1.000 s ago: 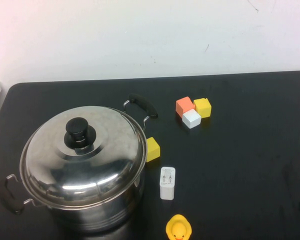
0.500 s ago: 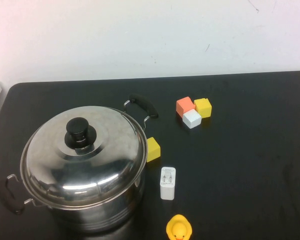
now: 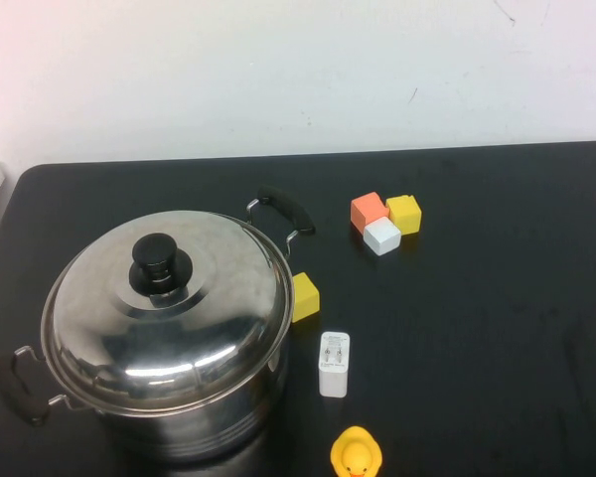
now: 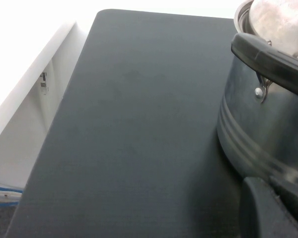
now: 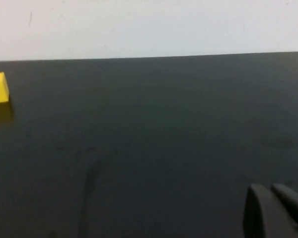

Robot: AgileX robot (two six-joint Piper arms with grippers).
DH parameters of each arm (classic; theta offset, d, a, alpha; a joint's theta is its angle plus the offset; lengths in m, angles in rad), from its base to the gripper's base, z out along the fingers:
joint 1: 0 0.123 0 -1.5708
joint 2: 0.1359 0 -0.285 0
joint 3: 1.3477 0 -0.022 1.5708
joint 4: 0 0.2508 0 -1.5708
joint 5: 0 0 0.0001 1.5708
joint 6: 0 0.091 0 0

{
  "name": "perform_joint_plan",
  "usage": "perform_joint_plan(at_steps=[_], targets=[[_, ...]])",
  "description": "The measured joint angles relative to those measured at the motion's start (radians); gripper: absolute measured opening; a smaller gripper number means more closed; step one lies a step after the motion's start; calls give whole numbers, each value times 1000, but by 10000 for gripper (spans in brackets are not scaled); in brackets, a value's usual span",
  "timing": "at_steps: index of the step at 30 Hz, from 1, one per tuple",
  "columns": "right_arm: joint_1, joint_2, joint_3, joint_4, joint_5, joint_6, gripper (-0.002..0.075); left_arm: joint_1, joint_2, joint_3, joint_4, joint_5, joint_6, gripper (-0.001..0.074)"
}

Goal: Cover the pot

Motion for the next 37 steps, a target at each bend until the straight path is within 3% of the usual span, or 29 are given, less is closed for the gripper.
perform_joint_plan(at_steps=[12, 37], targets=[[117, 0, -2, -47, 86, 121, -2, 0, 0, 0, 0, 0, 0, -2], [120, 0, -6, -47, 105, 136, -2, 0, 0, 0, 0, 0, 0, -2]])
